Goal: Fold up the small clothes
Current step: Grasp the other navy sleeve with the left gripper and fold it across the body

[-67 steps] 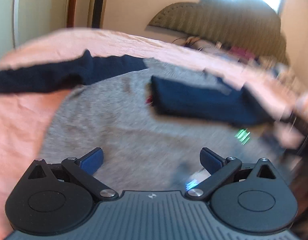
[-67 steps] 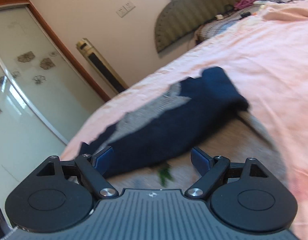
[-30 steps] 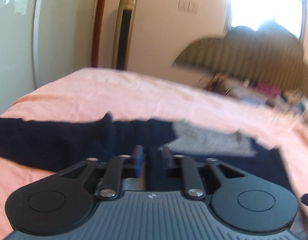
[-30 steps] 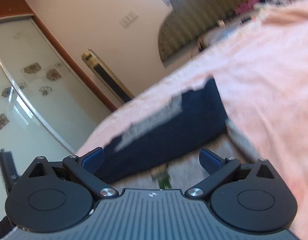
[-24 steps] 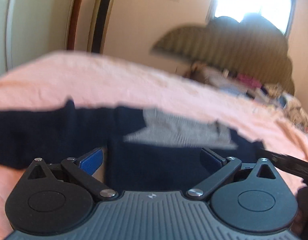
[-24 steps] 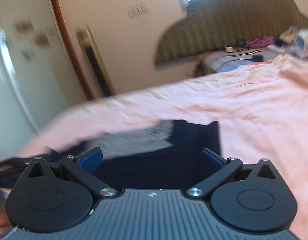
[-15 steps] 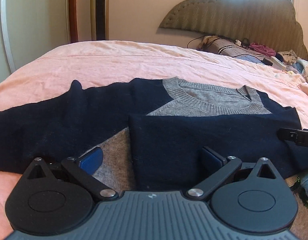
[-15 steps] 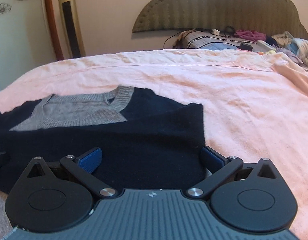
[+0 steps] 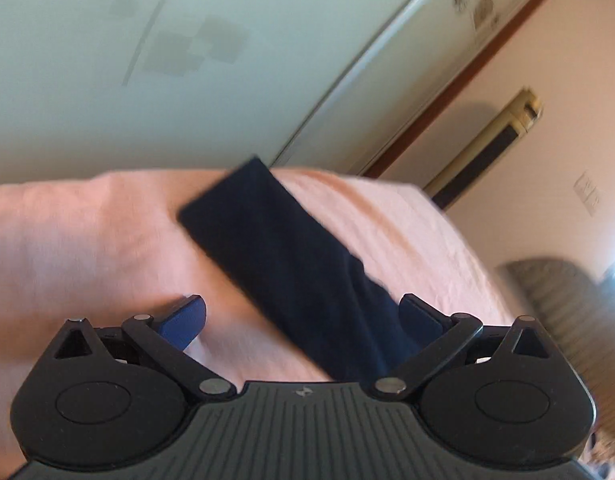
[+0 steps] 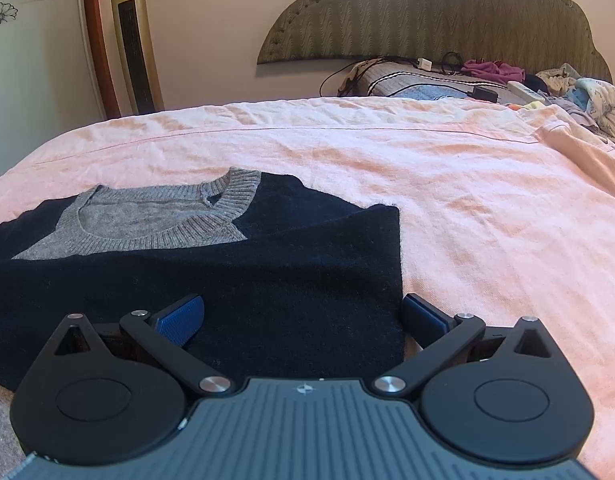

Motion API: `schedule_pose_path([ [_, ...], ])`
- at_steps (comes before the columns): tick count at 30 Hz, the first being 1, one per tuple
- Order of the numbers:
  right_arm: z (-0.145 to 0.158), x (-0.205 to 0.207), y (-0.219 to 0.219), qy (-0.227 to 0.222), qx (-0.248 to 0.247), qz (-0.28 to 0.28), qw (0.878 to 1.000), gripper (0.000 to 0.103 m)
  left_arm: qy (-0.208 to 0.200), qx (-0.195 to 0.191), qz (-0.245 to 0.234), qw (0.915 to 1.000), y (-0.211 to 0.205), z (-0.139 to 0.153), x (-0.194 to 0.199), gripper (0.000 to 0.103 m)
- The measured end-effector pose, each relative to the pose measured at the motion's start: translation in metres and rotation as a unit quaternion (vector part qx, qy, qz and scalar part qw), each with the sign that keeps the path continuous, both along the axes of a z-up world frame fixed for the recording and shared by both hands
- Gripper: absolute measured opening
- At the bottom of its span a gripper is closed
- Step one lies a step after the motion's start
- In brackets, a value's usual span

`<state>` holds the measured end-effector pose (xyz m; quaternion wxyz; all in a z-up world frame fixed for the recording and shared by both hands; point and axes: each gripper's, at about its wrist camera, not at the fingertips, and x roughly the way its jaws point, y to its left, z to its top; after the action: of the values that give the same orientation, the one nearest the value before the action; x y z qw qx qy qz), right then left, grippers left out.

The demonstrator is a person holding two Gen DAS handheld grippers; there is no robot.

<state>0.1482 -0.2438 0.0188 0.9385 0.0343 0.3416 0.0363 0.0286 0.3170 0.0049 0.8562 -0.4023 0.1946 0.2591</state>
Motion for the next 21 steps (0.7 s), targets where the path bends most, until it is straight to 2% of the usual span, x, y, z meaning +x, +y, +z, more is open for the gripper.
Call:
schedule_pose_path([
  [3, 0.0, 0.0, 0.0, 0.0, 0.001, 0.0, 1.0, 0.103, 0.012, 0.026, 0.017, 0.9995, 0.003, 0.001, 0.014, 0.1],
  [4, 0.0, 0.0, 0.0, 0.0, 0.001, 0.0, 1.0, 0.103, 0.026, 0.047, 0.023, 0.9983, 0.0, 0.001, 0.021, 0.091],
  [6, 0.0, 0.0, 0.0, -0.001, 0.001, 0.0, 1.0, 0.103, 0.065, 0.102, 0.021, 0.9925, -0.013, -0.001, 0.038, 0.052],
  [7, 0.0, 0.0, 0.0, -0.001, 0.002, 0.0, 1.0, 0.103, 0.089, 0.126, 0.011, 0.988, -0.018, -0.002, 0.046, 0.016],
  [9, 0.0, 0.0, 0.0, -0.001, 0.001, 0.0, 1.0, 0.103, 0.104, 0.157, 0.007, 0.982, -0.026, 0.001, 0.052, 0.005],
  [11, 0.0, 0.0, 0.0, -0.001, 0.002, -0.001, 1.0, 0.103, 0.094, 0.169, 0.016, 0.981, -0.04, 0.012, 0.053, 0.005],
  [13, 0.0, 0.0, 0.0, -0.001, 0.003, -0.002, 1.0, 0.103, 0.062, 0.2, -0.001, 0.9779, -0.073, 0.03, 0.054, 0.004],
  [14, 0.0, 0.0, 0.0, -0.001, 0.003, -0.002, 1.0, 0.103, 0.041, 0.222, -0.022, 0.9738, -0.096, 0.041, 0.057, 0.004],
  [15, 0.0, 0.0, 0.0, -0.002, 0.004, -0.002, 1.0, 0.103, 0.021, 0.251, -0.052, 0.9663, -0.124, 0.051, 0.059, 0.004],
  [17, 0.001, 0.0, 0.0, -0.002, 0.008, -0.003, 1.0, 0.103, -0.023, 0.31, -0.137, 0.9405, -0.186, 0.064, 0.058, 0.004],
  [18, 0.001, -0.001, -0.001, -0.003, 0.01, -0.003, 1.0, 0.103, -0.038, 0.333, -0.197, 0.9212, -0.22, 0.066, 0.056, 0.005],
  [20, 0.001, -0.001, -0.002, -0.004, 0.013, -0.003, 1.0, 0.103, -0.018, 0.369, -0.353, 0.8598, -0.291, 0.053, 0.054, 0.009],
  [21, 0.001, -0.001, -0.003, -0.004, 0.016, -0.003, 1.0, 0.103, -0.007, 0.375, -0.397, 0.8378, -0.316, 0.044, 0.049, 0.009],
])
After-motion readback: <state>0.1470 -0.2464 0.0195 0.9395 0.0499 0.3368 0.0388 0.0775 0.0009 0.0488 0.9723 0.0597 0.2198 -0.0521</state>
